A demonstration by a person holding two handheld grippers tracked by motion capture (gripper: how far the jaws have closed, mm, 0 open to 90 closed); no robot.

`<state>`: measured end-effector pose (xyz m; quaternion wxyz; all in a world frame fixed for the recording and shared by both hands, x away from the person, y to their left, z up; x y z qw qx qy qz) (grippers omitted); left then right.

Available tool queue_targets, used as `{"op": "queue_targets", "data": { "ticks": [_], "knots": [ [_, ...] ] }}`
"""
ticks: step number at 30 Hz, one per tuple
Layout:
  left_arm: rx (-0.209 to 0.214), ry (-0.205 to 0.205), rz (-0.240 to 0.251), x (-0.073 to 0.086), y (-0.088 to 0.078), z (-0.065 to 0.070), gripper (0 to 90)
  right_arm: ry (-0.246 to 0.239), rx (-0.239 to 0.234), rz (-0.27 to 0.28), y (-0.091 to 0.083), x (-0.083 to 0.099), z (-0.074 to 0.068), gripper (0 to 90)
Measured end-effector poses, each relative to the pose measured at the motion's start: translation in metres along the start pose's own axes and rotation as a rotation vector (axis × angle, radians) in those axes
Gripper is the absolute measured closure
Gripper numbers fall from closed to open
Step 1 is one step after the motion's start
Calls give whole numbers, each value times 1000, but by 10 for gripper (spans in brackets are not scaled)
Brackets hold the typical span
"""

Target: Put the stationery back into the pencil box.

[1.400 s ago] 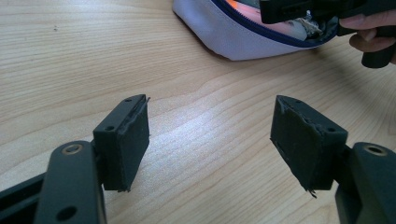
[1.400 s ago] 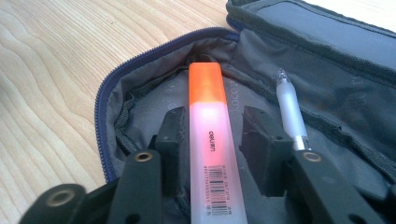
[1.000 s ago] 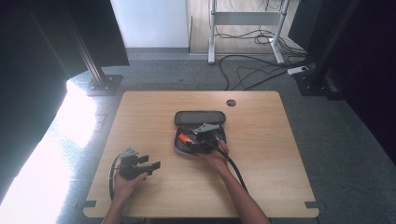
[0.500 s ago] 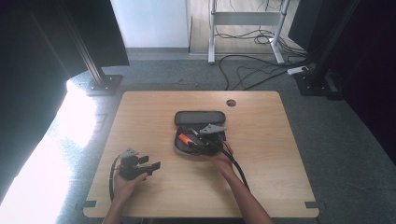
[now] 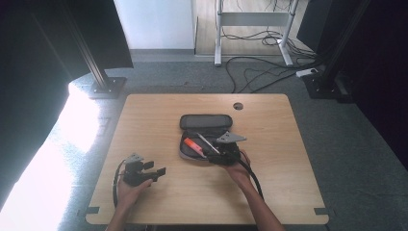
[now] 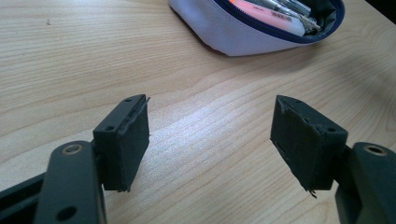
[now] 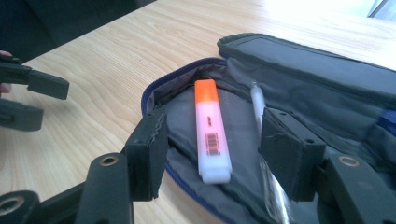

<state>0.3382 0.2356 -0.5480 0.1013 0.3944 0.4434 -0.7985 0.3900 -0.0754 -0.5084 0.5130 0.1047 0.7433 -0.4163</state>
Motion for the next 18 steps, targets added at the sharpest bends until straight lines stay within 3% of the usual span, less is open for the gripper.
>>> {"op": "queue_targets", "data": {
  "ticks": [9,18],
  "knots": [
    [-7,8,-8,0,2,2,286,13,21,23,-34,21,5,406],
    [-7,18,-18,1,4,5,286,49,60,13,-61,57,16,401]
  ]
}}
Point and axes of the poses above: each handheld gripper's, and its own axes: y roughly forward along the jaws, x roughly out of its underside, z roughly to its right, the point moved 3 cm from there along y, roughly forward along the jaws, and after that the axes turned 2 degrees about -z, right-handed, at the moved point
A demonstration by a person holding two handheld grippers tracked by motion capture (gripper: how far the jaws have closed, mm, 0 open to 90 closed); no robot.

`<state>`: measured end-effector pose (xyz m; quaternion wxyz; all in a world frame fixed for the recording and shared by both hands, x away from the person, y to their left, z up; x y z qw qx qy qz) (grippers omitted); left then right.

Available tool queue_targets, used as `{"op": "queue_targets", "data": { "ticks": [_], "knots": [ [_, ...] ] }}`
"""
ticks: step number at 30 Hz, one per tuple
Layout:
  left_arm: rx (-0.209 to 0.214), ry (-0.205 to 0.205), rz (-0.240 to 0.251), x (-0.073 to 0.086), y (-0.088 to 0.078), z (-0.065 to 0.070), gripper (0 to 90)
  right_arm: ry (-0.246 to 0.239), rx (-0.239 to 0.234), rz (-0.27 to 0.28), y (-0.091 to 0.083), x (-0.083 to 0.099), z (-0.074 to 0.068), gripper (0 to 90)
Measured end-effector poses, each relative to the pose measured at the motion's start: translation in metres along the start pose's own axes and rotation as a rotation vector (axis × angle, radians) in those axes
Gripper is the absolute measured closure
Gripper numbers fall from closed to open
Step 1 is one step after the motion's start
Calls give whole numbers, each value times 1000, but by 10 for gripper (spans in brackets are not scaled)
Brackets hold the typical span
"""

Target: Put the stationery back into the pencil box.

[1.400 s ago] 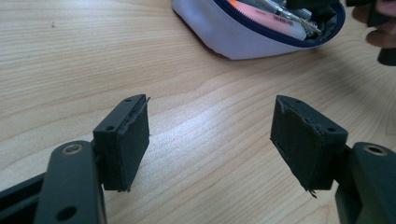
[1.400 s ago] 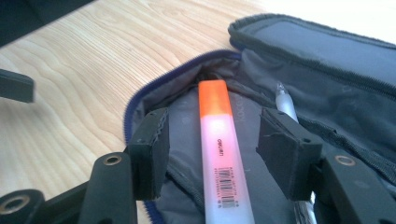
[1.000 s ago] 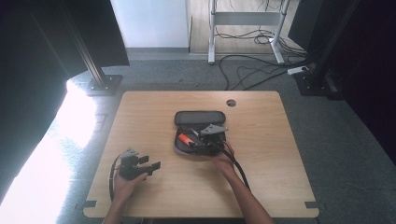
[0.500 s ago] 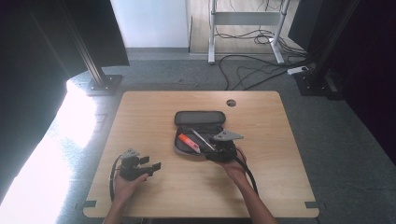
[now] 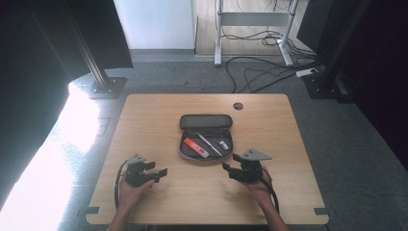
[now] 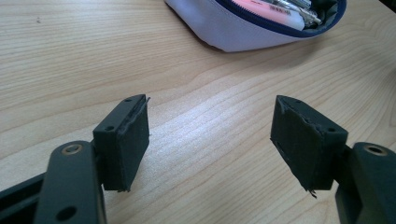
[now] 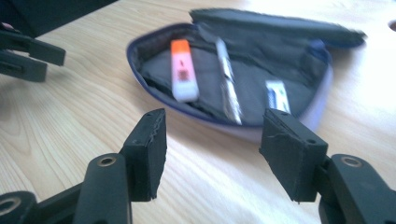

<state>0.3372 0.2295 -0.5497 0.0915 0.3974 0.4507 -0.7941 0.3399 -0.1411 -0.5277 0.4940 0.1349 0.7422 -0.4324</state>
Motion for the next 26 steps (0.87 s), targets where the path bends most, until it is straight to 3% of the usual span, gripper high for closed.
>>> {"op": "queue_targets", "data": {
  "ticks": [12,26],
  "knots": [
    [-4,3,-8,1,2,0,286,72,62,-28,-23,42,27,402],
    [-5,5,-8,1,3,0,286,53,87,-57,-22,49,30,379]
  ]
}}
Point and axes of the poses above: each handheld gripper's, and its own axes: y roughly forward along the jaws, x roughly out of its underside, z roughly to its right, the point moved 3 cm from there along y, roughly forward along the jaws, and after that the axes turned 2 degrees about -z, right-handed, at the moved point
